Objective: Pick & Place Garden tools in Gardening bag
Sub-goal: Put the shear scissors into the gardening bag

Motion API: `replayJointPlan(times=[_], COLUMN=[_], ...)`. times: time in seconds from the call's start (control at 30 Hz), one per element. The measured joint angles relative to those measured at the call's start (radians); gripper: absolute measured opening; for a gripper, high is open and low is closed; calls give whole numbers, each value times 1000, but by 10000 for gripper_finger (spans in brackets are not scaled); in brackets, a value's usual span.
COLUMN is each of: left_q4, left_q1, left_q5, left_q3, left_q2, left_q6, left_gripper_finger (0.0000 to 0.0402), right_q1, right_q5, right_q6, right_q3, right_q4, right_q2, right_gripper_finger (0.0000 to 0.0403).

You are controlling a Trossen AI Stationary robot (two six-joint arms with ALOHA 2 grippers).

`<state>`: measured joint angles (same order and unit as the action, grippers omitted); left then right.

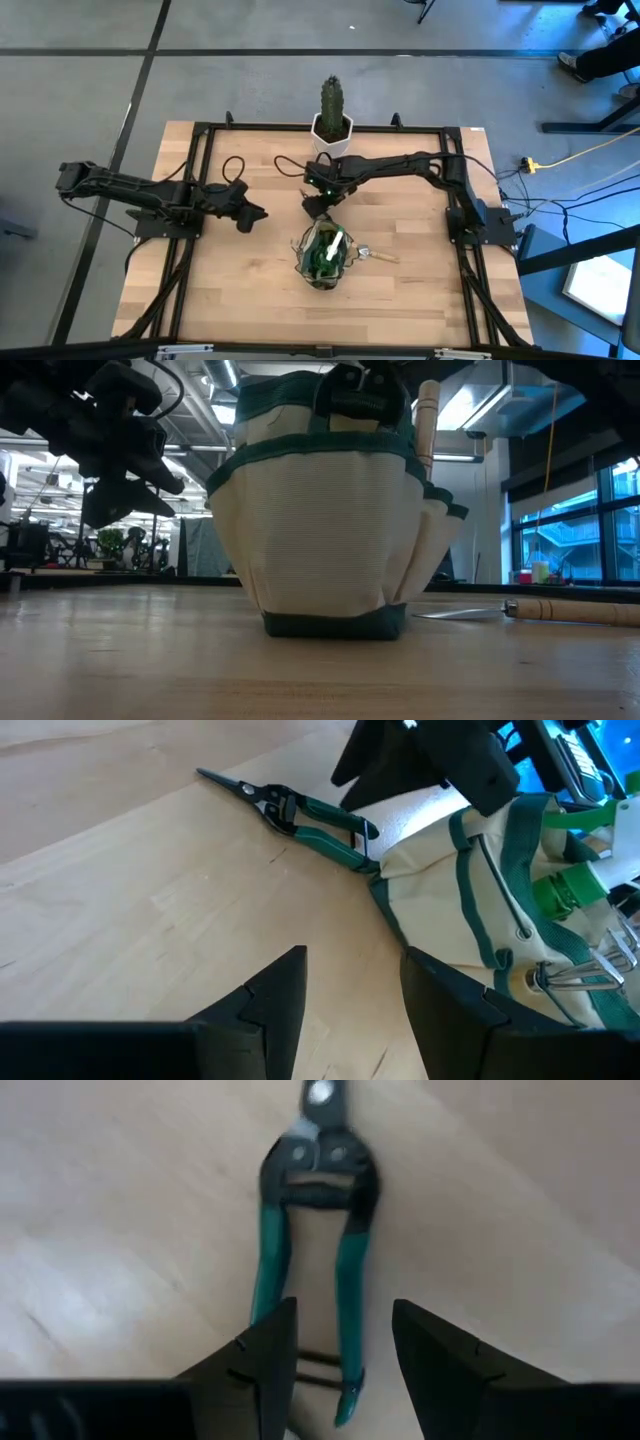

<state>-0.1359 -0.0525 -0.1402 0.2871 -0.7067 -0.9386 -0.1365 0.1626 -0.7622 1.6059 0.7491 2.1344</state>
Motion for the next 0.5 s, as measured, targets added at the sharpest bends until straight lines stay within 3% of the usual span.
replayJointPlan(times=[0.5], left_q4=[-4], left_q1=[0], left_q5=[9], left_q3=[0], left_q2=[0], left_q6=[-1], left_gripper_finger=[157], right_q1=[2], right_q5=[-51], right_q6=[46], right_q3=[23], right_q4=[4], right_q2=[41], right_gripper_finger=[190])
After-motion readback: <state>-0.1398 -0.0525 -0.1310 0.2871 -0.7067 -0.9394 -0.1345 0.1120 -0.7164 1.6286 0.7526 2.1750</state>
